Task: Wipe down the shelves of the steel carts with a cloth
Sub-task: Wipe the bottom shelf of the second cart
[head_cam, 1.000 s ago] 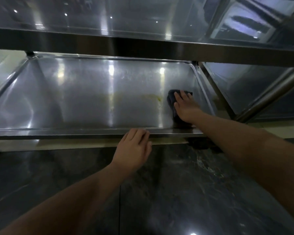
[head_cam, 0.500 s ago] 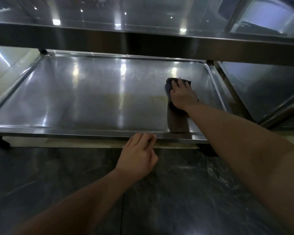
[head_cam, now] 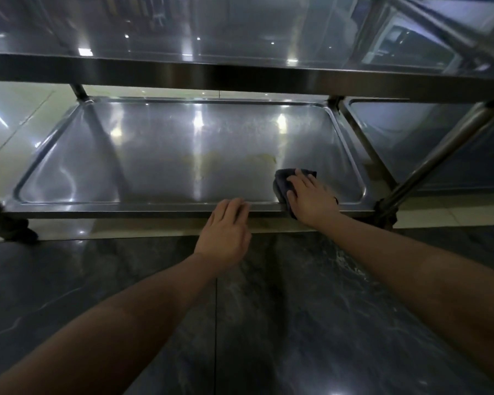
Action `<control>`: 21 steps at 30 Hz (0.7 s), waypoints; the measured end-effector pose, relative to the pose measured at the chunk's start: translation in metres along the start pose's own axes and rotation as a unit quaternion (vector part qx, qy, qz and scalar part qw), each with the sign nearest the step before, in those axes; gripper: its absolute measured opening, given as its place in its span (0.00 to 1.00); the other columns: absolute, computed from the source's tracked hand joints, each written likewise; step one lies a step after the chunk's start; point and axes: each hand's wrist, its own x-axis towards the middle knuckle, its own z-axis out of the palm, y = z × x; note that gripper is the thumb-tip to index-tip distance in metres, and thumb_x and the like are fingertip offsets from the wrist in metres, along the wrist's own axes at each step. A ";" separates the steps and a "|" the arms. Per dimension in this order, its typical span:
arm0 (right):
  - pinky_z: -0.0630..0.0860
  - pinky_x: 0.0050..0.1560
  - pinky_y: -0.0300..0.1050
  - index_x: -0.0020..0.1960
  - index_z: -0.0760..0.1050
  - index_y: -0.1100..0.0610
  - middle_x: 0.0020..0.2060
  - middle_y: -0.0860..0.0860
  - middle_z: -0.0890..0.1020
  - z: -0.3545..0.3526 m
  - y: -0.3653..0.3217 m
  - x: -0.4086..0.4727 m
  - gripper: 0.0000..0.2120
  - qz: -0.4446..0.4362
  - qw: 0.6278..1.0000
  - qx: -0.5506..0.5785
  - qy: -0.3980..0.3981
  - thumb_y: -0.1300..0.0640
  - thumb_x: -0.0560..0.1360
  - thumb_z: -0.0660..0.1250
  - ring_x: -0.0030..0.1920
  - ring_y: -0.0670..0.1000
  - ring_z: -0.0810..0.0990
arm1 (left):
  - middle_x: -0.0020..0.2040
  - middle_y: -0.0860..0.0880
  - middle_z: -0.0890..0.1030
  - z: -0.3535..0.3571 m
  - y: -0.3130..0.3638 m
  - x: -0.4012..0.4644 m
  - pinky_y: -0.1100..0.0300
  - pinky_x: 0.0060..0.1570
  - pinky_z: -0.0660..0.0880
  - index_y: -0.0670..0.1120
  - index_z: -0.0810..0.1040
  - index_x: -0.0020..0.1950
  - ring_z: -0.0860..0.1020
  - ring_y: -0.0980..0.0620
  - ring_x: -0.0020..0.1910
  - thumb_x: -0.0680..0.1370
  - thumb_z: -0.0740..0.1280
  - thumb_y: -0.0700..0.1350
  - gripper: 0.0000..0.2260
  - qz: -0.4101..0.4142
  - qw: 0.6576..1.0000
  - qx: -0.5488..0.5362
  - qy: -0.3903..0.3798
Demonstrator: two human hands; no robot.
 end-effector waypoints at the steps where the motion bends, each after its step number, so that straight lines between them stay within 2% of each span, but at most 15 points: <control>1: 0.62 0.73 0.61 0.75 0.62 0.52 0.80 0.52 0.56 0.000 -0.004 -0.001 0.20 0.006 1.000 0.002 0.004 0.48 0.85 0.49 0.79 0.59 0.56 | 0.76 0.45 0.62 -0.001 -0.003 -0.003 0.47 0.76 0.62 0.43 0.62 0.80 0.59 0.44 0.77 0.83 0.53 0.53 0.26 -0.011 1.000 -0.007 0.008; 6: 0.60 0.73 0.59 0.80 0.56 0.51 0.81 0.50 0.54 0.011 -0.034 0.002 0.24 -0.013 1.000 -0.027 0.010 0.47 0.86 0.46 0.79 0.58 0.54 | 0.76 0.45 0.63 -0.003 -0.015 -0.008 0.47 0.77 0.61 0.43 0.63 0.80 0.59 0.44 0.77 0.84 0.54 0.52 0.25 -0.038 0.999 0.006 -0.002; 9: 0.59 0.75 0.60 0.81 0.52 0.52 0.81 0.50 0.52 0.009 -0.041 0.022 0.25 -0.011 1.000 -0.021 -0.009 0.47 0.86 0.45 0.80 0.59 0.52 | 0.72 0.44 0.69 -0.002 -0.017 -0.008 0.46 0.74 0.66 0.41 0.68 0.77 0.65 0.42 0.73 0.83 0.51 0.53 0.27 -0.031 0.999 0.014 0.006; 11: 0.59 0.75 0.62 0.81 0.50 0.52 0.81 0.51 0.51 0.009 -0.039 0.039 0.25 0.004 1.000 -0.009 -0.015 0.48 0.85 0.45 0.80 0.60 0.50 | 0.69 0.43 0.73 0.002 -0.017 -0.008 0.45 0.71 0.70 0.39 0.70 0.76 0.69 0.42 0.70 0.82 0.53 0.51 0.26 -0.029 0.999 0.013 0.023; 16: 0.59 0.76 0.61 0.81 0.50 0.50 0.81 0.51 0.51 0.013 -0.033 0.089 0.25 0.038 0.999 -0.007 0.002 0.48 0.85 0.45 0.80 0.60 0.49 | 0.69 0.42 0.73 0.016 -0.017 -0.007 0.45 0.70 0.70 0.39 0.71 0.75 0.70 0.41 0.69 0.82 0.56 0.51 0.25 -0.024 0.998 0.019 0.057; 21: 0.54 0.76 0.60 0.82 0.52 0.48 0.82 0.49 0.51 0.003 -0.027 0.140 0.25 0.083 0.996 0.032 0.021 0.47 0.85 0.45 0.81 0.58 0.48 | 0.68 0.41 0.74 0.030 -0.023 -0.005 0.44 0.70 0.70 0.38 0.73 0.74 0.71 0.40 0.69 0.81 0.58 0.48 0.24 0.001 0.993 0.047 0.109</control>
